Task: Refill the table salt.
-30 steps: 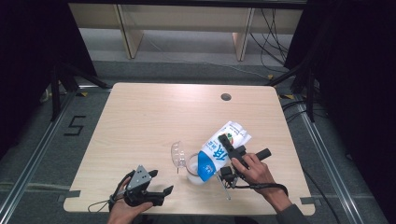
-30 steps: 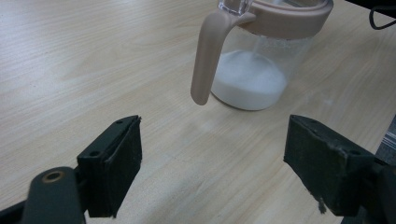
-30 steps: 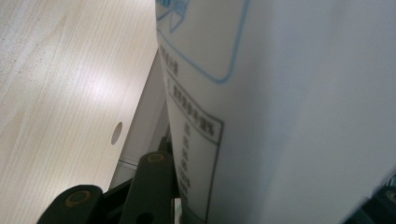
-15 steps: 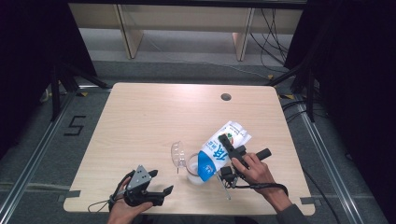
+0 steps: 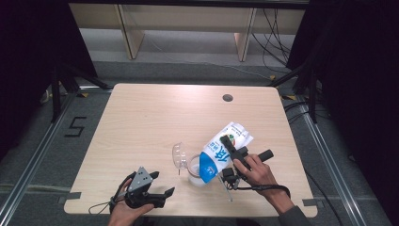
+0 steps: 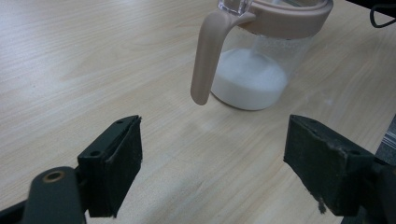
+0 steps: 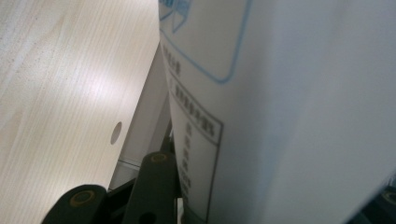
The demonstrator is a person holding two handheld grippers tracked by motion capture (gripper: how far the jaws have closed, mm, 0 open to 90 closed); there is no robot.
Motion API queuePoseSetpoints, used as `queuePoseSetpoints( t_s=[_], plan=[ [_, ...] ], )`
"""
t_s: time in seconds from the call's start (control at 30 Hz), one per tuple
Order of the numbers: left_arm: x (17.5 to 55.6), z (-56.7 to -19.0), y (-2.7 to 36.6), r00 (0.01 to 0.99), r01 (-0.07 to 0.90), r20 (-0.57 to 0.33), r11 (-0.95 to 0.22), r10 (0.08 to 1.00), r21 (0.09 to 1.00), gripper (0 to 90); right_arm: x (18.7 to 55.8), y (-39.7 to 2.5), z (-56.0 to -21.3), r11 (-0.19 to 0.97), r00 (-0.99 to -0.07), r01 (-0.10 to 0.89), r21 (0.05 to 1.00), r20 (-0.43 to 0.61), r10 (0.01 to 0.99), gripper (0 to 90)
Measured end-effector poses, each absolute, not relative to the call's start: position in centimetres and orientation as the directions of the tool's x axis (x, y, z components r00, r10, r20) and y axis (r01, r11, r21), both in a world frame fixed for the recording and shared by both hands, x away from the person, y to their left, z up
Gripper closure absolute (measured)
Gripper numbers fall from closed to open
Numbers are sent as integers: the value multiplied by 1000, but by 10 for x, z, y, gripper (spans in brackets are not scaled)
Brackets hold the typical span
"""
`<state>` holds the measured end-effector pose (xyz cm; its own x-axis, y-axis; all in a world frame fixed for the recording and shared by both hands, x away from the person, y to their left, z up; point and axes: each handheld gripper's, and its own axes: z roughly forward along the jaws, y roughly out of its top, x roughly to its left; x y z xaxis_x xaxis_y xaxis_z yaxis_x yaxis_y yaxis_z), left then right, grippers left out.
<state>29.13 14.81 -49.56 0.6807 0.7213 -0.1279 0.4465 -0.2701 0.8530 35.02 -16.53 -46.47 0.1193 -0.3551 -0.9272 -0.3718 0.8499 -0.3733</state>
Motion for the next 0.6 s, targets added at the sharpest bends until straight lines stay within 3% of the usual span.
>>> queuePoseSetpoints(
  t_s=[0.23, 0.47, 0.6],
  plan=[
    [292, -496, 148, 686, 441, -124, -273, 717, 855, 189, 349, -165, -464, 851, 116, -365, -378, -925, -361, 693],
    [291, -495, 148, 683, 444, -125, -273, 720, 853, 189, 349, -166, -468, 880, 98, -355, -315, -949, -300, 697],
    [292, -496, 148, 687, 440, -126, -271, 716, 856, 189, 349, -166, -467, 867, 104, -361, -344, -939, -329, 698]
  ],
)
